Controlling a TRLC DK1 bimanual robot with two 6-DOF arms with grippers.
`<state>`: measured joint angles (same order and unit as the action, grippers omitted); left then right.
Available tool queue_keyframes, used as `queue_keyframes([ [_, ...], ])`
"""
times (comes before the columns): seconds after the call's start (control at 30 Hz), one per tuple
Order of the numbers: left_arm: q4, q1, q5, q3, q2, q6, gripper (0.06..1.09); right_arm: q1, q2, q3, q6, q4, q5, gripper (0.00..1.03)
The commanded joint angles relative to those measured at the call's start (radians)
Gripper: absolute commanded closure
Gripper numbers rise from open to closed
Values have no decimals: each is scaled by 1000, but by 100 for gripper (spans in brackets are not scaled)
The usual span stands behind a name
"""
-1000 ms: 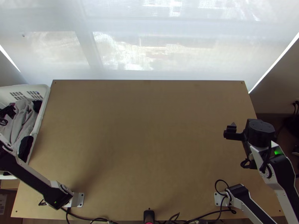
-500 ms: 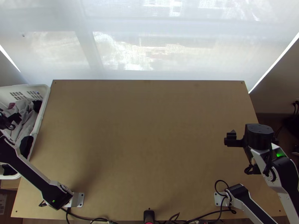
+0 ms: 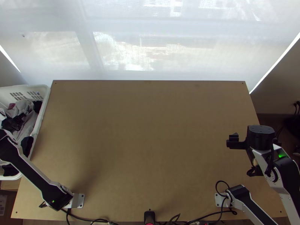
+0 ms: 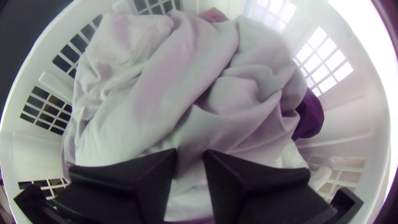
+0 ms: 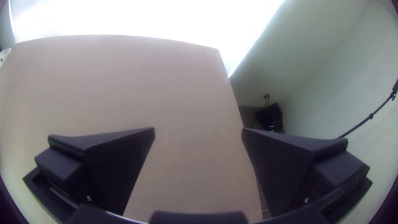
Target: Fold the t-shirt
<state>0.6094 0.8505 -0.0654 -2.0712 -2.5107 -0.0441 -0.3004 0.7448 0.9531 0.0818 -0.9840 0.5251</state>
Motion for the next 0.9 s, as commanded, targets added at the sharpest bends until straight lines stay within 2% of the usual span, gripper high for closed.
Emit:
queue_keyframes([
  [0.0, -7, 2, 41, -24, 4, 15, 105, 7, 1, -11, 1, -4, 1, 5],
  [0.2, 23, 16, 134, 33, 131, 9, 105, 9, -5, -30, 7, 4, 1, 5],
  [0.37, 23, 15, 210, 122, 325, 6, 105, 9, -16, -33, 7, 10, 0, 5],
  [0.53, 38, -1, 246, 203, 553, -5, 105, 4, -28, -25, 7, 16, 0, 5],
  [0.63, 66, -11, 299, 203, 678, -10, 105, 0, -41, -27, 7, 19, -5, 5],
  [0.73, 96, -28, 408, 191, 819, -16, 105, -2, -61, -36, 7, 21, -11, 5],
  [0.87, 101, -65, 420, 108, 977, -17, 105, -2, -104, -60, 7, 22, -22, 5],
])
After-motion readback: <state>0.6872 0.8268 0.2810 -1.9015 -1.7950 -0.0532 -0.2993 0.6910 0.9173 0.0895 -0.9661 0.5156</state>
